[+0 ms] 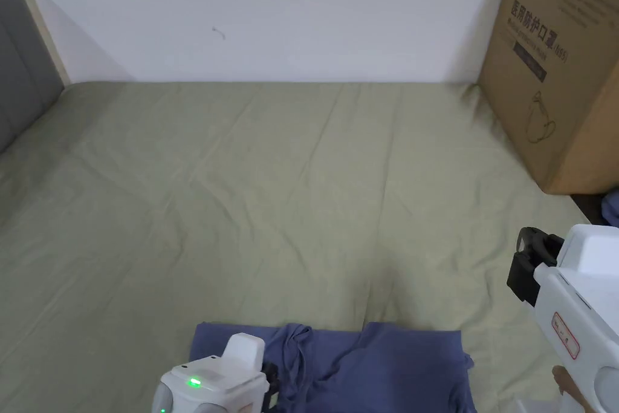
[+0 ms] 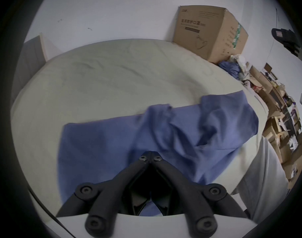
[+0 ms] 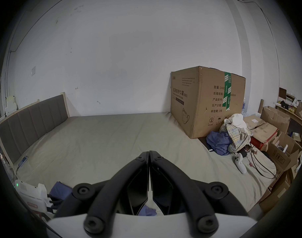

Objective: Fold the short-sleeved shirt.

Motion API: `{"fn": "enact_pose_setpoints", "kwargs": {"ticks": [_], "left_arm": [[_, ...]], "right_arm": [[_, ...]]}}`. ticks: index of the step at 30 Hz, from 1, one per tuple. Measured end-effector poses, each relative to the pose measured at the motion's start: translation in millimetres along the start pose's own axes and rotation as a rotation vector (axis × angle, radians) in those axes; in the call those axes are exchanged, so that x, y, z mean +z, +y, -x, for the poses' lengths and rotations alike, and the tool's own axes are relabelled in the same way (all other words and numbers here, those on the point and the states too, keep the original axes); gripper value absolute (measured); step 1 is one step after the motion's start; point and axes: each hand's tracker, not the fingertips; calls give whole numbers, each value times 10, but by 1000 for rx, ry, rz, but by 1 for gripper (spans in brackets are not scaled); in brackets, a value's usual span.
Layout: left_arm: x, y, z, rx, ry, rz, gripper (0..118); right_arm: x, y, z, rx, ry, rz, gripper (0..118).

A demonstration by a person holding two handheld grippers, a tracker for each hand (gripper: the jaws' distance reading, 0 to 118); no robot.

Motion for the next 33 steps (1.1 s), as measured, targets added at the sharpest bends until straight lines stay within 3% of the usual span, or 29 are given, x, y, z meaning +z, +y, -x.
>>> {"fn": "enact_pose_setpoints", "kwargs": {"ticks": [5,12,18,24,26,27,28,29,31,33], "left_arm": [[-229,-11,-308,-77,36,51,0],[-123,36,-149,13,0,33,0],[323,323,236,213,-83,-81,0],[579,439,1022,461,-218,-23,5],[581,377,1261,529,-250,4,20],[569,347,1373,559,-249,25,34],[559,318,1443,580,-246,35,59],[541,282,1529,599,-225,40,76],[493,226,1622,628,-178,66,101],[446,168,1698,627,-194,60,102]], "right_arm": [[-2,-13,-41,-3,-8,6,0],[-4,-31,-93,-8,-18,11,0],[-34,-1,-65,-2,-13,11,0],[-92,8,7,-1,2,15,0],[-112,-2,41,0,7,17,0],[-126,-5,59,4,11,22,0],[-136,-7,74,7,12,25,0],[-140,-13,98,8,15,28,0],[-154,-18,128,12,21,35,0],[-168,-31,156,14,22,39,0]]}}
